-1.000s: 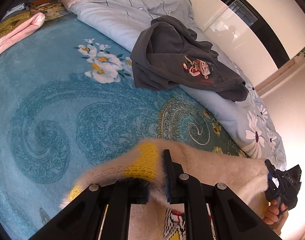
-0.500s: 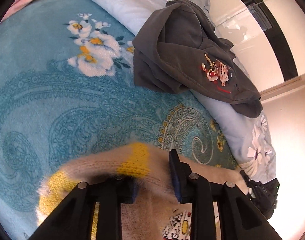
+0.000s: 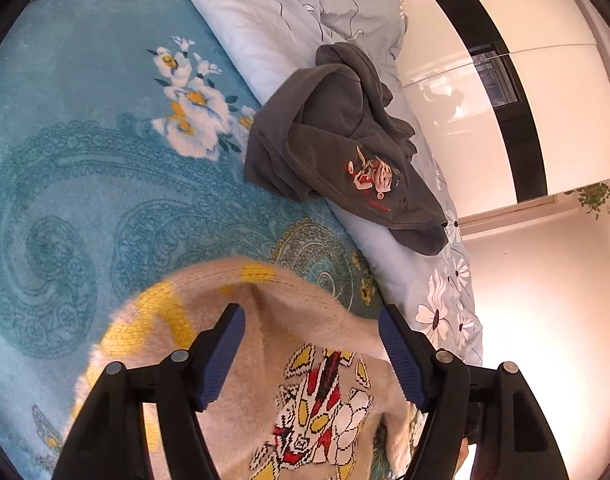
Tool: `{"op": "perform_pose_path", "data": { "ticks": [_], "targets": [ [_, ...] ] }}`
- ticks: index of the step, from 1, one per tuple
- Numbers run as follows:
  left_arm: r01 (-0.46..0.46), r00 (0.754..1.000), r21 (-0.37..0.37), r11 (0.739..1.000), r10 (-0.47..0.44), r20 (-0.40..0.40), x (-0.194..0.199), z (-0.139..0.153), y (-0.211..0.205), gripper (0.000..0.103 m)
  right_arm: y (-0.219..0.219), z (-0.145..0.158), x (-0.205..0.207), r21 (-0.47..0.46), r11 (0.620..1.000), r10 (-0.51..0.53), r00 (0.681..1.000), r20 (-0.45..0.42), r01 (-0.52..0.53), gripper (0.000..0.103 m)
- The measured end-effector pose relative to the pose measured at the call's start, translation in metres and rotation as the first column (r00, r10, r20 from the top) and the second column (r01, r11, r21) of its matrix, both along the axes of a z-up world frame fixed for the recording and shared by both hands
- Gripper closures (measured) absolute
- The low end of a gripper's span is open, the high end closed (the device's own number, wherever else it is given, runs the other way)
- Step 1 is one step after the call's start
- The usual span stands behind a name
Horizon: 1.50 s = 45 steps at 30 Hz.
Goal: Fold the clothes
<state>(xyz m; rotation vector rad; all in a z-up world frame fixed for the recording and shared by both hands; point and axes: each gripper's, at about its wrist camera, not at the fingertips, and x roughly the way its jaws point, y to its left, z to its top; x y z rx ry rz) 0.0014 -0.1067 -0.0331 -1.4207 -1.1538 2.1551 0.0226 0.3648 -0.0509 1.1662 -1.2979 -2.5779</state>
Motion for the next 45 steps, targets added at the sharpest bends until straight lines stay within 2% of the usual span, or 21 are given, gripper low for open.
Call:
{"op": "perform_pose_path", "data": {
  "ticks": [3, 6, 7, 8, 12, 15, 20, 22, 23, 25, 27, 28, 29, 32, 35, 38, 39, 40, 42, 45],
  "targets": [
    [-0.025, 1.0, -0.008, 1.0, 0.025, 0.002, 0.012, 0.0, -0.018, 0.029, 0.004, 0.003, 0.012, 0.011, 1.0, -0.003, 1.0, 0.004, 0.003, 0.05],
    [-0.025, 1.0, -0.141, 0.99, 0.025, 0.001, 0.03, -0.004, -0.034, 0.029, 0.009, 0.005, 0.028, 0.007, 1.0, 0.001, 1.0, 0.017, -0.001, 0.05],
    [-0.023, 1.0, -0.193, 0.981, 0.025, 0.005, 0.037, -0.006, -0.039, 0.029, 0.01, 0.006, 0.034, 0.026, 1.0, 0.004, 1.0, 0.02, -0.005, 0.05],
    [-0.02, 1.0, -0.207, 0.978, 0.022, 0.01, 0.04, -0.01, -0.04, 0.029, 0.012, 0.008, 0.041, 0.06, 0.998, 0.006, 1.0, 0.026, -0.007, 0.05],
    [-0.002, 0.999, -0.221, 0.975, 0.009, 0.032, 0.049, -0.027, -0.042, 0.029, 0.024, 0.008, 0.07, 0.19, 0.982, 0.0, 0.997, 0.081, -0.015, 0.05],
    [0.012, 0.999, -0.232, 0.973, -0.001, 0.049, 0.056, -0.04, -0.044, 0.029, 0.04, 0.001, 0.095, 0.234, 0.972, -0.024, 0.991, 0.128, -0.007, 0.05],
    [0.035, 0.997, -0.248, 0.968, -0.016, 0.078, 0.067, -0.061, -0.046, 0.03, 0.073, -0.014, 0.142, 0.195, 0.975, -0.144, 0.975, 0.168, 0.11, 0.05],
    [0.042, 0.998, -0.245, 0.969, -0.027, 0.062, 0.067, -0.061, -0.04, 0.032, 0.083, -0.018, 0.157, 0.177, 0.973, -0.178, 0.967, 0.181, 0.146, 0.05],
    [0.05, 0.998, -0.25, 0.967, -0.037, 0.057, 0.067, -0.06, -0.037, 0.035, 0.087, -0.018, 0.163, 0.176, 0.971, -0.192, 0.963, 0.188, 0.159, 0.05],
    [0.066, 0.997, -0.259, 0.963, -0.055, 0.049, 0.066, -0.059, -0.031, 0.047, 0.093, -0.019, 0.173, 0.171, 0.968, -0.217, 0.957, 0.195, 0.184, 0.05],
    [0.071, 0.997, -0.291, 0.954, -0.057, 0.057, 0.064, -0.059, -0.029, 0.083, 0.097, -0.02, 0.179, 0.158, 0.965, -0.238, 0.951, 0.199, 0.208, 0.05],
    [0.069, 0.997, -0.311, 0.948, -0.052, 0.064, 0.064, -0.059, -0.03, 0.092, 0.099, -0.021, 0.181, 0.147, 0.965, -0.245, 0.948, 0.201, 0.218, 0.05],
    [0.067, 0.996, -0.331, 0.941, -0.047, 0.07, 0.064, -0.059, -0.031, 0.094, 0.1, -0.021, 0.182, 0.137, 0.965, -0.25, 0.947, 0.202, 0.225, 0.05],
    [0.045, 0.998, -0.305, 0.951, -0.031, 0.053, 0.067, -0.055, -0.042, 0.093, 0.099, -0.021, 0.18, 0.132, 0.965, -0.25, 0.947, 0.2, 0.226, 0.05],
    [0.002, 1.0, -0.352, 0.936, 0.0, 0.006, 0.069, -0.044, -0.051, 0.094, 0.096, -0.023, 0.177, 0.13, 0.967, -0.242, 0.949, 0.2, 0.219, 0.05],
    [-0.039, 0.999, -0.462, 0.886, 0.02, -0.046, 0.064, -0.028, -0.057, 0.095, 0.095, -0.025, 0.174, 0.126, 0.966, -0.246, 0.948, 0.202, 0.224, 0.05],
    [-0.052, 0.998, -0.501, 0.864, 0.024, -0.063, 0.062, -0.022, -0.058, 0.095, 0.095, -0.026, 0.174, 0.125, 0.967, -0.246, 0.948, 0.202, 0.224, 0.05],
    [-0.055, 0.997, -0.555, 0.83, 0.015, -0.076, 0.057, -0.016, -0.057, 0.095, 0.095, -0.026, 0.175, 0.124, 0.967, -0.245, 0.948, 0.202, 0.223, 0.05],
    [-0.055, 0.995, -0.664, 0.745, -0.014, -0.098, 0.047, -0.005, -0.052, 0.095, 0.096, -0.026, 0.175, 0.124, 0.967, -0.243, 0.949, 0.202, 0.221, 0.05],
    [-0.041, 0.991, -0.814, 0.579, -0.083, -0.109, 0.031, 0.003, -0.037, 0.095, 0.097, -0.025, 0.177, 0.129, 0.967, -0.243, 0.948, 0.204, 0.22, 0.05]
  ]
}}
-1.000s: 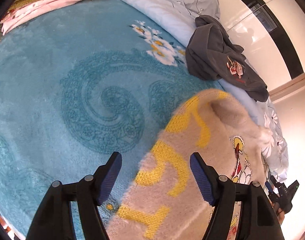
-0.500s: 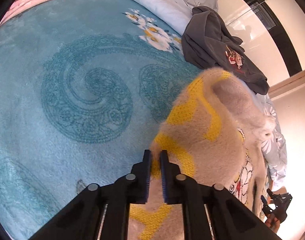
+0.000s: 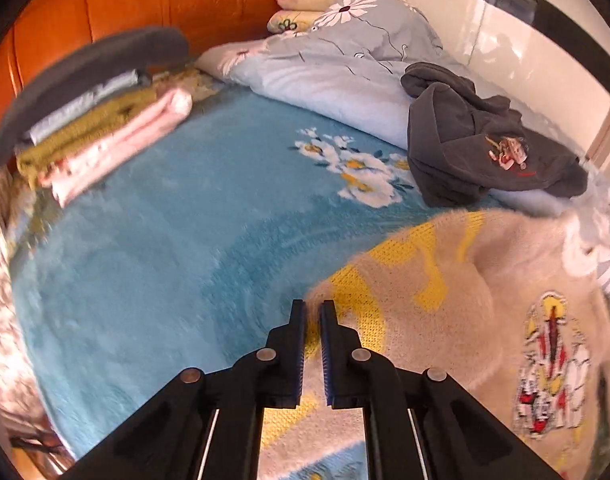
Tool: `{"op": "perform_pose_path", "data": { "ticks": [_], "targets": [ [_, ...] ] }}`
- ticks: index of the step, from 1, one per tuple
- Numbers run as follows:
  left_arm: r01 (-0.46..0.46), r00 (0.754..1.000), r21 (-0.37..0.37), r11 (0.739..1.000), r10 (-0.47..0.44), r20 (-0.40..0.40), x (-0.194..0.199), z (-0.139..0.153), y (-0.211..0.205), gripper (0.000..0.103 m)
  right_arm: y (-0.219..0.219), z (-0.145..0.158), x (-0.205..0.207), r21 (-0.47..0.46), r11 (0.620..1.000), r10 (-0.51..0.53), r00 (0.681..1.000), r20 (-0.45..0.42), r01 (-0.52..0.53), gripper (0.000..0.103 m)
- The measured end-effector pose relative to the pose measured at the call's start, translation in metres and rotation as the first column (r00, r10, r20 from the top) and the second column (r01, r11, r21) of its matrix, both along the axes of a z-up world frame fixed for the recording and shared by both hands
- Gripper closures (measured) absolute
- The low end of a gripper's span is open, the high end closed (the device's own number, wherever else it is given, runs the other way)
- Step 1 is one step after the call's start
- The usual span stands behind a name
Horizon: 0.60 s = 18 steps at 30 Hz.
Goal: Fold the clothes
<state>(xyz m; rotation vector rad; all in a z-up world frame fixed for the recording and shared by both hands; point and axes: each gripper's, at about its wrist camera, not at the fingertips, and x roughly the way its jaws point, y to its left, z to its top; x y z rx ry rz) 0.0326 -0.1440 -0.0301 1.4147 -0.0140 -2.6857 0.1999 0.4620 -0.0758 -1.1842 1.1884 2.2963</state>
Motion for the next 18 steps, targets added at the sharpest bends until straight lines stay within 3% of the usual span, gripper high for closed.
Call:
{"op": "perform_pose_path", "data": {
  "ticks": [4, 8, 14, 18],
  "targets": [
    [0.035, 0.999, -0.201, 0.979, -0.029, 0.033, -0.021, -0.011, 0.017, 0.095, 0.001, 0.001, 0.004, 0.001, 1.0, -0.004, 1.0, 0.004, 0.004, 0.05],
    [0.055, 0.995, -0.318, 0.946, -0.025, 0.1, -0.039, -0.038, 0.026, 0.095, 0.01, 0.008, 0.018, 0.032, 0.999, -0.023, 1.0, 0.01, 0.023, 0.05],
    [0.063, 0.99, -0.349, 0.935, -0.015, 0.137, -0.045, -0.052, 0.034, 0.093, 0.025, 0.021, 0.04, 0.085, 0.995, -0.056, 0.998, 0.02, 0.054, 0.05],
    [0.054, 0.992, -0.259, 0.964, -0.022, 0.126, -0.042, -0.047, 0.027, 0.091, 0.044, 0.024, 0.064, 0.097, 0.989, -0.12, 0.992, 0.041, 0.116, 0.05]
  ]
}}
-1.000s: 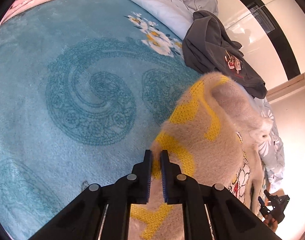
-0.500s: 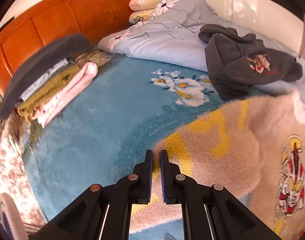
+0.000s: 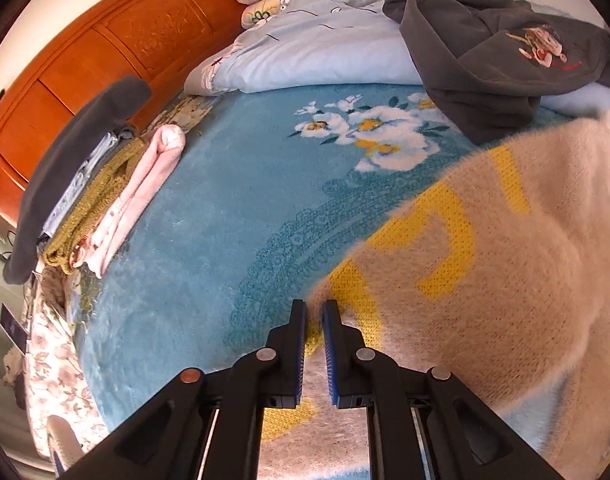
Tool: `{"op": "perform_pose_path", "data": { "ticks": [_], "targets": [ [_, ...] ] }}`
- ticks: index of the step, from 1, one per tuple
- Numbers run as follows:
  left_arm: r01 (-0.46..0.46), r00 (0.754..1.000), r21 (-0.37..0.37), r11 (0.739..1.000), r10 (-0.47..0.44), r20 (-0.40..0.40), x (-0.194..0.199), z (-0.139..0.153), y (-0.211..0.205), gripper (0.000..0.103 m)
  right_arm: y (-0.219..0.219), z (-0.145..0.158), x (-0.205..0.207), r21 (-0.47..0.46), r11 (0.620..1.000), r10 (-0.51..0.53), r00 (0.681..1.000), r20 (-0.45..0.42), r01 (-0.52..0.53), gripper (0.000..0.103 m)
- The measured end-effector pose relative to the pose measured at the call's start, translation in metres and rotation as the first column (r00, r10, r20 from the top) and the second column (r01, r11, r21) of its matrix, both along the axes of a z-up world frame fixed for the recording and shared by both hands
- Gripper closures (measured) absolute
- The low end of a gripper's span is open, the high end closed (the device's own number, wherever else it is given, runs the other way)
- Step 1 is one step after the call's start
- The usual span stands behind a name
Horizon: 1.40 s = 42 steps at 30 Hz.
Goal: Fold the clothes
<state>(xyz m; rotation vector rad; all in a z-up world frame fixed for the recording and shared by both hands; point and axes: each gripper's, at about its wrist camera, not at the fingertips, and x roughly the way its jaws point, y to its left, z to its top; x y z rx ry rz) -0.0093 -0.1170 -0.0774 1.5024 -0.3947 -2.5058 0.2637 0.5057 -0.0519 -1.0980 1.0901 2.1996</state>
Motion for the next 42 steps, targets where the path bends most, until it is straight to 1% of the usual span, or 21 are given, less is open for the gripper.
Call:
{"op": "perform_pose_path", "data": {
  "ticks": [4, 6, 8, 9, 10, 13, 15, 16, 18, 20, 21, 22, 24, 26, 27, 30, 32, 34, 36, 39, 42],
  "targets": [
    [-0.024, 1.0, 0.1, 0.995, 0.025, -0.004, 0.006, 0.007, -0.007, 0.09, 0.014, -0.002, 0.022, 0.034, 0.998, -0.05, 0.998, 0.044, 0.049, 0.05],
    [-0.051, 0.998, 0.173, 0.984, 0.054, -0.011, 0.011, 0.012, -0.012, 0.089, 0.019, -0.008, 0.032, 0.025, 0.997, -0.07, 0.995, 0.065, 0.068, 0.05],
    [-0.095, 0.994, 0.248, 0.964, 0.106, -0.032, 0.02, 0.019, -0.02, 0.086, 0.02, -0.017, 0.04, -0.003, 0.996, -0.087, 0.993, 0.075, 0.088, 0.05],
    [-0.125, 0.99, 0.294, 0.948, 0.14, -0.033, 0.025, 0.022, -0.024, 0.084, 0.02, -0.022, 0.043, -0.019, 0.995, -0.094, 0.993, 0.074, 0.095, 0.05],
    [-0.155, 0.984, 0.349, 0.924, 0.177, -0.029, 0.03, 0.023, -0.029, 0.083, 0.017, -0.025, 0.045, -0.026, 0.995, -0.098, 0.993, 0.069, 0.1, 0.05],
    [-0.221, 0.967, 0.501, 0.837, 0.255, 0.0, 0.044, 0.024, -0.04, 0.082, 0.007, -0.027, 0.047, -0.015, 0.994, -0.106, 0.993, 0.049, 0.107, 0.049],
    [-0.217, 0.968, 0.558, 0.801, 0.252, 0.014, 0.053, 0.024, -0.038, 0.081, 0.0, -0.028, 0.046, -0.04, 0.994, -0.097, 0.995, 0.021, 0.098, 0.049],
    [-0.207, 0.97, 0.577, 0.79, 0.242, 0.016, 0.058, 0.024, -0.035, 0.081, -0.003, -0.029, 0.046, -0.07, 0.994, -0.09, 0.996, -0.005, 0.09, 0.049],
    [-0.183, 0.976, 0.596, 0.782, 0.215, 0.018, 0.066, 0.024, -0.027, 0.081, -0.008, -0.034, 0.049, -0.134, 0.988, -0.087, 0.994, -0.059, 0.079, 0.049],
    [-0.163, 0.982, 0.611, 0.775, 0.19, 0.021, 0.075, 0.024, -0.02, 0.081, -0.009, -0.037, 0.056, -0.179, 0.979, -0.119, 0.987, -0.104, 0.099, 0.051],
    [-0.154, 0.984, 0.622, 0.768, 0.178, 0.024, 0.079, 0.024, -0.017, 0.081, -0.009, -0.039, 0.061, -0.199, 0.973, -0.141, 0.982, -0.125, 0.115, 0.061],
    [-0.146, 0.986, 0.632, 0.761, 0.166, 0.028, 0.082, 0.024, -0.014, 0.081, -0.008, -0.041, 0.064, -0.221, 0.967, -0.161, 0.977, -0.138, 0.128, 0.076],
    [-0.131, 0.989, 0.65, 0.749, 0.141, 0.038, 0.088, 0.023, -0.006, 0.081, -0.003, -0.047, 0.07, -0.272, 0.951, -0.193, 0.97, -0.151, 0.147, 0.081],
    [-0.123, 0.991, 0.656, 0.744, 0.123, 0.047, 0.093, 0.021, -0.004, 0.081, 0.0, -0.046, 0.071, -0.291, 0.944, -0.208, 0.963, -0.17, 0.153, 0.084],
    [-0.12, 0.992, 0.659, 0.742, 0.115, 0.051, 0.095, 0.019, -0.003, 0.081, 0.001, -0.043, 0.069, -0.278, 0.948, -0.205, 0.964, -0.17, 0.153, 0.086],
    [-0.109, 0.994, 0.668, 0.736, 0.089, 0.064, 0.102, 0.016, 0.0, 0.08, 0.007, -0.022, 0.055, -0.177, 0.975, -0.161, 0.976, -0.148, 0.134, 0.088],
    [-0.102, 0.995, 0.673, 0.732, 0.072, 0.073, 0.107, 0.013, 0.002, 0.077, 0.014, -0.002, 0.045, -0.082, 0.992, -0.107, 0.982, -0.156, 0.095, 0.089],
    [-0.096, 0.995, 0.679, 0.728, 0.055, 0.081, 0.111, 0.011, 0.004, 0.075, 0.021, 0.012, 0.036, 0.024, 0.997, -0.068, 0.989, -0.135, 0.072, 0.089],
    [-0.089, 0.995, 0.685, 0.723, 0.038, 0.09, 0.116, 0.008, 0.006, 0.073, 0.029, 0.015, 0.028, 0.056, 0.996, -0.056, 0.992, -0.114, 0.063, 0.09],
    [-0.095, 0.993, 0.688, 0.72, 0.021, 0.116, 0.121, 0.001, 0.006, 0.073, 0.03, 0.002, 0.021, 0.084, 0.995, -0.048, 0.997, -0.057, 0.053, 0.09],
    [-0.092, 0.991, 0.688, 0.72, 0.002, 0.13, 0.126, -0.004, 0.006, 0.073, 0.032, -0.01, 0.02, 0.064, 0.996, -0.055, 0.998, -0.034, 0.057, 0.09]
  ]
}}
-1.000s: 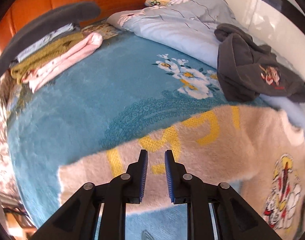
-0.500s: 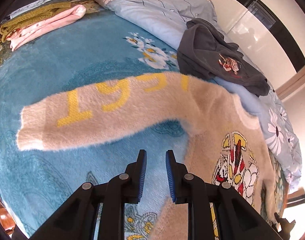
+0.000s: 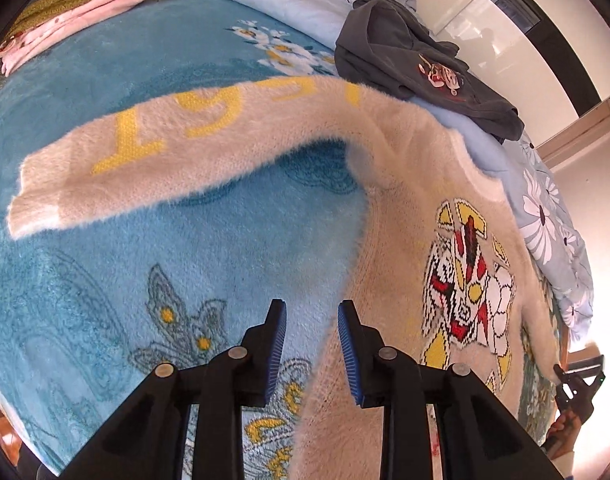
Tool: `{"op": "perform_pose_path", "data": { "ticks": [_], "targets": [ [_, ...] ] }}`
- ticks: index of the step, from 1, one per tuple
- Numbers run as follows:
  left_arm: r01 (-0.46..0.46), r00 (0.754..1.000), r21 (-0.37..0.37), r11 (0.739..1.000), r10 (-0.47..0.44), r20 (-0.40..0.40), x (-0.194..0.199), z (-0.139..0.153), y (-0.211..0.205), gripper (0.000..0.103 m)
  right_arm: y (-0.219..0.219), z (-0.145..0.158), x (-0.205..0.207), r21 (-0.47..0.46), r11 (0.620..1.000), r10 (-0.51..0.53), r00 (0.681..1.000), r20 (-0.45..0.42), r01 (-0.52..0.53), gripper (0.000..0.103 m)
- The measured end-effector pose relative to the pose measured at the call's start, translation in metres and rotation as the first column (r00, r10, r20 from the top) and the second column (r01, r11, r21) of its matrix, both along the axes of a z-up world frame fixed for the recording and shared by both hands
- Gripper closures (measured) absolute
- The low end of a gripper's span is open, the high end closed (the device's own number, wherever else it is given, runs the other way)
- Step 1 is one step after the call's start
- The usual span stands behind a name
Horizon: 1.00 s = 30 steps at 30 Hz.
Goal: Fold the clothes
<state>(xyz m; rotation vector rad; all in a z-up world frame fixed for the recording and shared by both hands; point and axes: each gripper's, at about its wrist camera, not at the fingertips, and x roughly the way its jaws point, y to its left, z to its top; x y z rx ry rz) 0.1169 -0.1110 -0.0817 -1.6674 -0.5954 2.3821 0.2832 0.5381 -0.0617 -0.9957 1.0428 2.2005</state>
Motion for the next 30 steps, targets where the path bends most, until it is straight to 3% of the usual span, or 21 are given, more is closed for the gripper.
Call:
{"op": "perform_pose_path", "data": {
  "ticks": [4, 9, 12, 15, 19, 22, 27, 30],
  "targets": [
    [0.015, 1.0, 0.033, 0.999, -0.016, 0.018, 0.004, -0.005, 0.002, 0.072, 0.005, 0.012, 0.005, 0.004, 1.0, 0.023, 0.999, -0.032, -0.023, 0.087],
    [0.038, 0.999, 0.038, 0.999, -0.038, 0.016, 0.01, -0.008, 0.008, 0.071, -0.006, 0.039, 0.014, 0.124, 0.992, -0.011, 1.0, -0.006, 0.012, 0.076],
    [0.054, 0.998, 0.039, 0.998, -0.054, 0.012, 0.015, -0.009, 0.013, 0.068, -0.051, 0.019, -0.005, -0.01, 0.987, 0.158, 0.986, -0.047, -0.158, 0.074],
    [0.07, 0.997, 0.04, 0.997, -0.071, 0.008, 0.019, -0.01, 0.017, 0.068, -0.096, -0.001, -0.025, -0.135, 0.935, 0.314, 0.943, -0.11, -0.327, 0.073],
    [0.092, 0.996, 0.042, 0.995, -0.092, 0.003, 0.024, -0.011, 0.022, 0.068, -0.155, -0.029, -0.051, -0.274, 0.807, 0.482, 0.852, -0.205, -0.523, 0.073],
    [0.088, 0.996, 0.077, 0.993, -0.088, 0.002, 0.029, -0.014, 0.02, 0.068, -0.181, -0.048, -0.067, -0.323, 0.77, 0.513, 0.834, -0.201, -0.551, 0.073],
    [0.037, 0.999, 0.199, 0.979, -0.043, 0.026, 0.037, -0.023, 0.006, 0.07, -0.2, -0.057, -0.069, -0.378, 0.727, 0.511, 0.819, -0.26, -0.573, 0.073],
    [0.042, 0.998, 0.196, 0.98, -0.048, 0.028, 0.042, -0.022, 0.007, 0.07, -0.209, -0.057, -0.067, -0.385, 0.71, 0.525, 0.808, -0.269, -0.59, 0.07]
  ]
}}
